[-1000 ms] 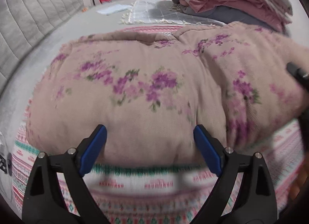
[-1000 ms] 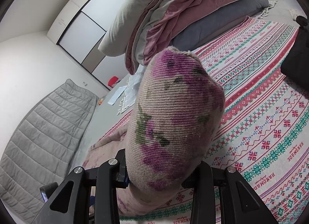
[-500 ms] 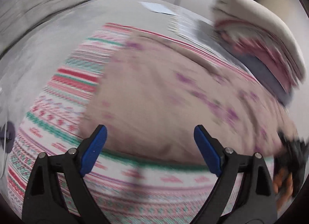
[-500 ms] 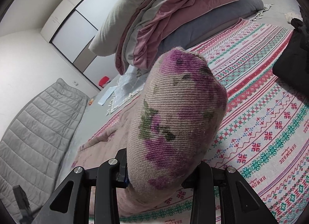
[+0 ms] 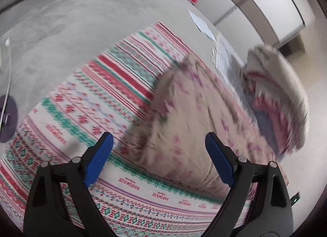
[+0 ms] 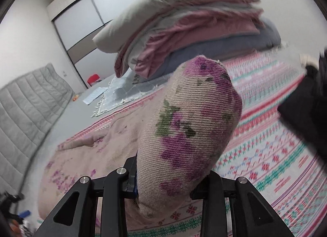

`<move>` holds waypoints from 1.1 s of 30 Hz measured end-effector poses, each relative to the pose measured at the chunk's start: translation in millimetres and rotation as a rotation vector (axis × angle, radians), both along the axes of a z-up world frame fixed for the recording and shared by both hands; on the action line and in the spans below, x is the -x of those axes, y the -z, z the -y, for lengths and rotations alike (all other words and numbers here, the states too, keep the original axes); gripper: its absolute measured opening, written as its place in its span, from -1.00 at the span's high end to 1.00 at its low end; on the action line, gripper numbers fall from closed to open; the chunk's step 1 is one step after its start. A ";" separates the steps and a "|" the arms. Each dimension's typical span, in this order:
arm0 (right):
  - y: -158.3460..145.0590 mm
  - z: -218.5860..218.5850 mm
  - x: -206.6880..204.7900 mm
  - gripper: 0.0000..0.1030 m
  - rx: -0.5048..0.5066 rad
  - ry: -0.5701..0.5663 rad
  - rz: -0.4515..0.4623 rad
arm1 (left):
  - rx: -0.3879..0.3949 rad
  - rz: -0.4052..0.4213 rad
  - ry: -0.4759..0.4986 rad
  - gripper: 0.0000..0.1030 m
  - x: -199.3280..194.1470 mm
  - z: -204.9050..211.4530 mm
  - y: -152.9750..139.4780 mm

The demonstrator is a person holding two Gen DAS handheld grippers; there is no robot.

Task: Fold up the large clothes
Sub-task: 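Fold the held edge over the jacket with the right tool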

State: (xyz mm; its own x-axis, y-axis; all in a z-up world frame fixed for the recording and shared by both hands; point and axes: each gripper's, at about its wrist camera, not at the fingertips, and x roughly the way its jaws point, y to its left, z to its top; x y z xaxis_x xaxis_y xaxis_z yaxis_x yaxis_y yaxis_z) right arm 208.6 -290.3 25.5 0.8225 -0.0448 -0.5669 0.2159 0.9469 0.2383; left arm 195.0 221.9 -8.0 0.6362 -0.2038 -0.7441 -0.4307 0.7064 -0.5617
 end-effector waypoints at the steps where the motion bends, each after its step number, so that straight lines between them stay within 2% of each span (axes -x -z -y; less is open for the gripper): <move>1: -16.1 -21.2 -0.9 0.40 0.087 -0.011 0.034 | 0.043 0.012 -0.022 -0.77 4.2 -10.7 -0.3; 3: -40.7 -63.0 -0.1 0.41 0.236 -0.046 0.106 | 0.116 0.038 -0.060 -0.77 14.0 -28.2 -0.6; 4: -56.9 -100.7 3.0 0.41 0.358 -0.090 0.169 | 0.130 0.049 -0.070 -0.77 15.2 -30.1 -2.0; 6: -70.9 -158.6 11.9 0.41 0.529 -0.179 0.257 | 0.139 0.076 -0.088 -0.77 19.9 -35.9 -5.8; 7: -72.0 -203.9 22.0 0.41 0.667 -0.260 0.320 | 0.132 0.084 -0.092 -0.77 21.0 -37.4 -8.3; 9: -57.3 -263.3 37.2 0.41 0.866 -0.379 0.381 | 0.118 0.085 -0.092 -0.77 23.2 -38.8 -9.9; 10: -35.5 -302.0 48.1 0.41 1.002 -0.464 0.401 | 0.120 0.082 -0.089 -0.77 22.1 -39.0 -9.9; 12: 4.3 -343.4 59.7 0.41 1.124 -0.608 0.396 | 0.144 0.076 -0.081 -0.77 19.5 -41.9 -5.8; 13: 33.7 -363.9 65.2 0.41 1.175 -0.700 0.364 | 0.160 0.074 -0.078 -0.77 19.7 -43.7 -3.7; 16: 94.3 -393.2 73.9 0.40 1.235 -0.842 0.290 | 0.178 0.076 -0.085 -0.77 23.4 -49.4 -1.6; 18: 107.6 -400.1 76.7 0.39 1.245 -0.810 0.310 | 0.159 0.077 -0.092 -0.77 25.0 -51.3 -2.6; 23: 81.6 -387.3 70.6 0.37 1.098 -0.820 0.272 | 0.148 0.071 -0.034 -0.77 16.3 -40.3 0.8; 26: 68.2 -379.6 69.6 0.26 1.048 -0.816 0.282 | 0.147 0.064 0.037 -0.77 7.8 -23.8 2.5; 30: 55.3 -369.4 69.7 0.18 0.930 -0.811 0.270 | 0.107 0.064 0.092 -0.77 -1.3 -5.8 2.8; 32: 54.3 -370.1 66.1 0.18 0.906 -0.816 0.267 | 0.100 0.059 0.110 -0.66 -4.2 -1.7 6.3; 33: 54.6 -370.8 65.2 0.17 0.905 -0.818 0.268 | 0.094 0.048 0.118 -0.48 -6.6 1.0 9.0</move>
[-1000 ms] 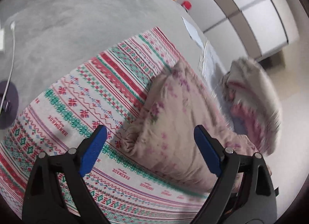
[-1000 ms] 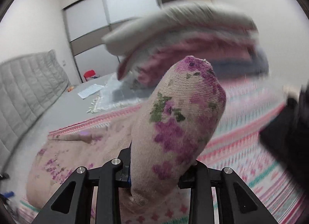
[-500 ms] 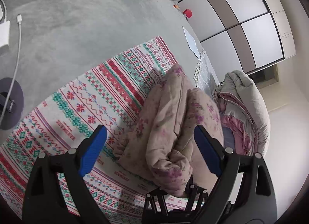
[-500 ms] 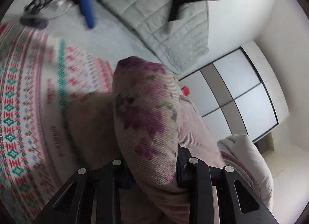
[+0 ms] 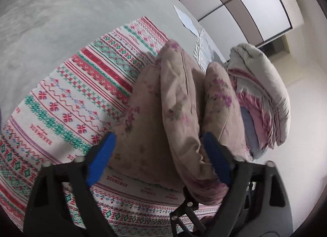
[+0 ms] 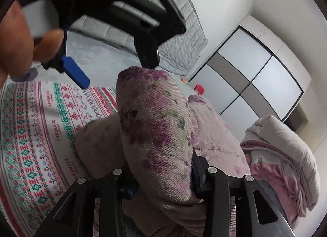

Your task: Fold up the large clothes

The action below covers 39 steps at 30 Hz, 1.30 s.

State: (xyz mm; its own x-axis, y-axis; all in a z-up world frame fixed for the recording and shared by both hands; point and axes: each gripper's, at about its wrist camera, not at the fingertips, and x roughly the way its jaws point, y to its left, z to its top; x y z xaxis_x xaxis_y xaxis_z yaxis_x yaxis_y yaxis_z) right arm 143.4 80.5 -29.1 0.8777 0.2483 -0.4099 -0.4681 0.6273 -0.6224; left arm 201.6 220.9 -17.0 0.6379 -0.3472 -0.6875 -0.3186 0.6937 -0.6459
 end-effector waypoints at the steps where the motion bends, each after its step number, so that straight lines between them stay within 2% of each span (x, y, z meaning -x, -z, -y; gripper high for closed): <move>1: -1.1 2.0 -0.3 0.16 -0.001 -0.002 0.000 | -0.004 -0.008 0.005 -0.28 -1.1 2.6 1.5; 2: -1.7 2.7 0.5 0.12 0.001 -0.005 0.004 | -0.008 -0.014 0.009 -0.15 -3.1 4.1 3.9; 3: -2.4 5.6 5.2 0.07 0.000 -0.008 0.007 | -0.011 -0.020 0.014 0.16 -4.8 5.6 5.7; 4: -3.8 7.2 6.4 -0.10 -0.008 -0.015 0.003 | -0.016 -0.033 0.024 0.43 -7.1 8.6 8.5; 5: -5.2 11.6 10.6 -0.31 -0.025 -0.028 -0.013 | -0.019 -0.044 0.033 0.52 -9.3 10.7 11.2; 6: -7.7 13.7 11.9 -0.40 -0.042 -0.036 -0.029 | -0.024 -0.055 0.042 0.67 -11.8 13.5 14.5; 7: -14.0 19.5 14.5 -0.53 -0.077 -0.045 -0.049 | -0.029 -0.062 0.048 0.72 -13.0 15.7 16.0; 8: -18.9 25.0 16.9 -0.60 -0.107 -0.051 -0.063 | -0.039 -0.068 0.050 0.72 -13.8 17.3 17.1; 12: -46.8 68.7 28.7 -0.64 -0.297 -0.038 -0.150 | -0.078 -0.063 0.044 0.72 -15.0 20.3 14.3; 15: -66.2 130.1 27.1 -0.64 -0.519 0.042 -0.206 | -0.079 -0.065 0.040 0.72 -16.0 20.7 13.9; 17: -66.0 165.1 15.0 -0.64 -0.623 0.118 -0.239 | -0.064 -0.068 0.035 0.72 -15.7 19.3 15.3; 19: -59.5 192.3 -5.7 -0.64 -0.678 0.181 -0.318 | -0.056 -0.061 0.029 0.72 -15.3 18.3 14.3; 21: -56.0 204.5 -20.9 -0.64 -0.722 0.188 -0.373 | -0.059 -0.051 0.030 0.71 -14.6 19.0 11.8; 22: -55.4 211.6 -31.9 -0.64 -0.776 0.189 -0.409 | -0.058 -0.049 0.030 0.69 -14.2 19.1 11.0; 25: -51.1 223.3 -65.7 -0.63 -0.969 0.132 -0.591 | -0.055 -0.044 0.027 0.67 -14.1 18.5 9.6; 26: -47.5 217.2 -74.1 -0.63 -0.985 0.126 -0.625 | -0.060 -0.047 0.011 0.66 -13.1 15.8 8.8; 28: -50.9 197.5 -73.9 -0.63 -0.900 0.128 -0.569 | -0.074 -0.069 -0.037 0.52 -8.7 6.2 7.0; 30: -53.7 179.3 -74.3 -0.64 -0.854 0.116 -0.576 | -0.059 -0.079 -0.091 0.41 -1.6 -7.0 3.1; 32: -56.1 157.2 -70.5 -0.64 -0.771 0.116 -0.561 | -0.030 -0.048 -0.130 0.36 7.2 -17.0 -3.6; 34: -57.6 135.3 -65.8 -0.64 -0.679 0.137 -0.541 | -0.035 -0.014 -0.170 0.22 16.9 -23.8 -13.2; 37: -55.2 115.9 -60.2 -0.65 -0.621 0.141 -0.536 | -0.108 0.002 -0.175 0.06 19.7 -19.1 -20.9; 39: -49.4 103.6 -58.1 -0.65 -0.584 0.135 -0.535 | -0.115 -0.006 -0.145 0.06 13.6 -11.3 -17.1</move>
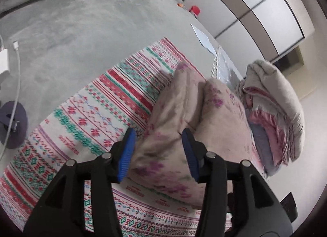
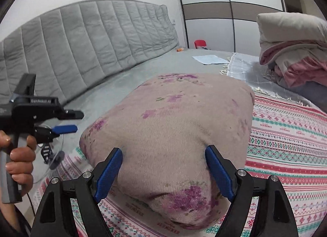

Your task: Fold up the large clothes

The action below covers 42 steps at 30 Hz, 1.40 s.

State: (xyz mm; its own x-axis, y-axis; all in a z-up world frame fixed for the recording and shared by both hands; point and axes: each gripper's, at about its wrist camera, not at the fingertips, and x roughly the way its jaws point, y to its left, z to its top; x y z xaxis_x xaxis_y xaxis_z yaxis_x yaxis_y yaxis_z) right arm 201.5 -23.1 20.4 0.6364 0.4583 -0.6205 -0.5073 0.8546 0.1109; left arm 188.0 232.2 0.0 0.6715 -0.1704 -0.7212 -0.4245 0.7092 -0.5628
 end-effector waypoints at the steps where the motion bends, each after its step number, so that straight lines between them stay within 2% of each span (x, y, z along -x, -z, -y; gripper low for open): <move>1: 2.3 -7.0 4.8 -0.65 0.028 -0.013 0.002 | 0.010 -0.008 0.026 0.06 -5.0 6.0 4.4; 3: 9.0 -13.8 8.6 -0.65 0.067 -0.028 0.003 | 0.018 -0.018 0.076 0.06 -16.0 19.0 10.8; 5: 12.7 -13.4 3.3 -0.65 0.085 -0.033 0.004 | -0.050 -0.027 0.090 0.04 -23.8 32.4 13.9; 6: 13.3 -10.8 0.4 -0.65 0.080 -0.035 -0.003 | -0.086 -0.027 0.094 -0.03 -26.6 37.3 15.4; 8: 12.8 -0.5 -4.3 -0.65 0.047 -0.037 -0.023 | -0.104 -0.032 0.120 -0.09 -32.0 44.0 20.8; 10: 11.1 8.1 -6.3 -0.65 0.032 -0.037 -0.029 | -0.115 -0.037 0.145 -0.09 -35.4 50.4 24.3; 13: 3.1 17.1 -4.0 -0.64 0.024 -0.036 -0.016 | -0.189 -0.049 0.168 -0.09 -37.7 60.4 23.0; 15: -4.5 26.4 -4.0 -0.62 -0.019 -0.025 -0.027 | -0.198 -0.050 0.167 -0.10 -40.1 61.1 23.4; 18: -20.8 54.7 -10.2 -0.30 -0.181 0.019 -0.075 | -0.163 -0.051 0.169 -0.10 -42.6 56.1 26.0; 19: -24.5 62.4 -14.2 -0.09 -0.210 0.047 -0.091 | -0.159 -0.051 0.169 -0.11 -42.5 55.2 27.0; 20: -26.5 67.3 -19.6 0.18 -0.219 0.073 -0.118 | -0.157 -0.051 0.168 -0.11 -44.2 56.3 26.3; 22: -24.2 63.2 -27.0 0.35 -0.187 0.081 -0.149 | -0.165 -0.052 0.166 -0.12 -44.1 58.2 25.9; 24: -12.9 47.3 -30.5 0.36 -0.121 0.069 -0.176 | -0.198 -0.064 0.154 -0.13 -44.1 60.6 26.5; 25: -6.9 39.4 -27.4 0.35 -0.103 0.082 -0.147 | -0.219 -0.072 0.150 -0.15 -44.5 61.8 27.9; 29: 20.2 28.5 -29.6 0.36 -0.080 0.088 -0.161 | -0.257 -0.105 0.154 -0.17 -48.9 63.5 39.4; 31: 33.9 17.9 -18.6 0.36 0.009 0.108 -0.098 | -0.266 -0.105 0.156 -0.18 -48.0 66.0 42.9; 33: 36.4 12.6 -12.9 0.36 0.046 0.123 -0.068 | -0.284 -0.096 0.154 -0.19 -45.0 67.7 43.0; 36: 24.1 18.9 -20.5 0.35 0.016 0.119 -0.125 | -0.289 -0.080 0.165 -0.20 -42.0 67.8 42.0; 40: -8.4 35.6 -33.9 0.31 -0.039 0.065 -0.165 | -0.226 -0.071 0.160 -0.23 -42.3 59.9 41.7; 42: -24.7 45.3 -51.7 0.31 -0.077 0.110 -0.170 | -0.224 -0.077 0.158 -0.24 -44.4 60.6 41.2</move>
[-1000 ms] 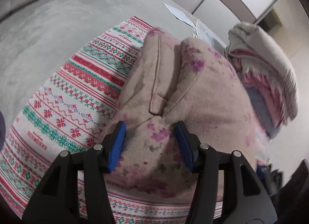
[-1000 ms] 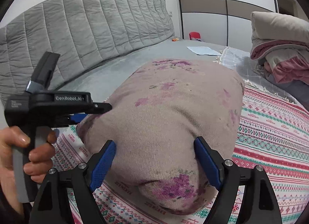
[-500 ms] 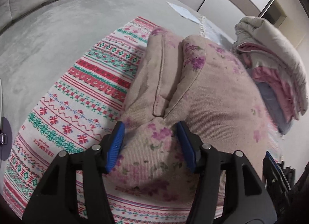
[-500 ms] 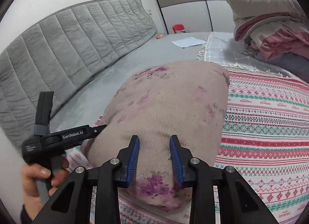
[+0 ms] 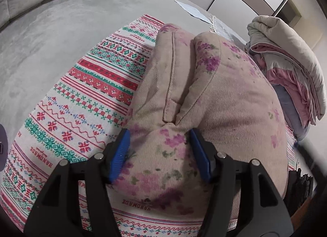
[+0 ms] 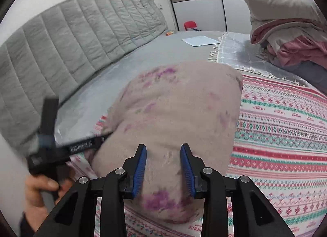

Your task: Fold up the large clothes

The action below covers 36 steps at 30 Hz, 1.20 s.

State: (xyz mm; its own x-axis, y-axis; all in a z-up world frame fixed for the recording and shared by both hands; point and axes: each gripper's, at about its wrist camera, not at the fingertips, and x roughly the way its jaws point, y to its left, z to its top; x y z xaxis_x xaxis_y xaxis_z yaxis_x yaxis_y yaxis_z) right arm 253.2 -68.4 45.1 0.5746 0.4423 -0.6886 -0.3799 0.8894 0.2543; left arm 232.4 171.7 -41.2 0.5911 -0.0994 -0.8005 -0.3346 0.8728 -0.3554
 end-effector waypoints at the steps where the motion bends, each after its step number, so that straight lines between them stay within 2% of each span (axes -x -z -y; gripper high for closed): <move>1: -11.3 4.1 -15.0 0.31 -0.021 0.045 0.003 | 0.001 -0.003 -0.002 -0.24 -1.0 0.4 -0.7; 3: -20.6 3.9 -43.1 0.30 -0.059 0.063 -0.017 | 0.010 -0.007 -0.005 -0.24 -2.0 -0.1 -1.6; 6: -8.9 -14.2 -104.3 0.25 -0.088 0.045 -0.154 | 0.033 -0.011 -0.004 -0.28 -4.0 -3.5 0.2; 7: 5.7 -24.4 -122.8 0.25 -0.054 0.045 -0.219 | 0.041 -0.013 -0.007 -0.30 -4.5 -4.6 1.0; 8: 27.4 -39.9 -138.2 0.24 0.028 0.034 -0.266 | 0.045 -0.014 -0.009 -0.30 -6.0 -6.0 1.6; 9: 46.4 -55.2 -144.4 0.24 0.121 0.016 -0.263 | 0.031 -0.028 -0.012 -0.30 -8.1 -5.3 3.3; 10: 70.7 -68.9 -150.3 0.25 0.213 0.007 -0.299 | 0.017 -0.037 -0.012 -0.30 -9.8 -4.3 5.2; 13: 77.5 -65.8 -156.8 0.25 0.172 0.034 -0.340 | 0.020 -0.038 -0.032 -0.44 -13.1 -5.6 7.5; 15: 69.2 -66.4 -146.9 0.25 0.202 0.032 -0.291 | 0.030 -0.027 -0.030 -0.50 -11.6 -6.8 7.0; 18: 41.2 -53.9 -119.8 0.24 0.184 0.060 -0.182 | 0.098 0.008 -0.034 -0.74 -3.4 -14.0 4.8; 19: 26.1 -41.0 -98.5 0.16 0.141 0.074 -0.146 | 0.154 0.019 -0.041 -0.75 1.1 -18.7 3.1; 21: 9.1 -21.9 -67.7 -0.25 0.075 0.069 -0.112 | 0.242 0.028 -0.051 -0.75 8.2 -26.0 -1.2; 22: 0.4 -7.2 -43.4 -0.60 0.055 0.063 -0.090 | 0.278 0.035 -0.060 -0.75 13.1 -29.4 -5.1; 25: -7.5 23.2 -2.8 -0.65 0.058 0.059 -0.036 | 0.324 0.071 -0.074 -0.75 27.4 -33.6 -18.1; 28: 1.6 66.1 21.9 -0.66 -0.026 0.098 -0.078 | 0.305 0.092 -0.071 -0.75 37.5 -32.8 -29.6; 31: 24.9 109.0 31.8 -0.66 -0.171 0.166 -0.187 | 0.272 0.110 -0.053 -0.75 42.5 -30.4 -37.6; 34: 44.1 128.5 29.2 -0.66 -0.231 0.212 -0.238 | 0.242 0.111 -0.034 -0.75 45.9 -26.8 -37.0; 36: 52.7 132.9 24.7 -0.66 -0.289 0.216 -0.263 | 0.253 0.100 -0.032 -0.75 46.0 -30.7 -30.8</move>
State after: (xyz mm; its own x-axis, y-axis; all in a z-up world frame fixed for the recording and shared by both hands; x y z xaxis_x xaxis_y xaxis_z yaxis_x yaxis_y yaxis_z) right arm 228.5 -201.3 -7.7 0.4963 0.5276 -0.6895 -0.0826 0.8193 0.5675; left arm 186.4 202.3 -10.4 0.6723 -0.2688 -0.6898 -0.3126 0.7416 -0.5936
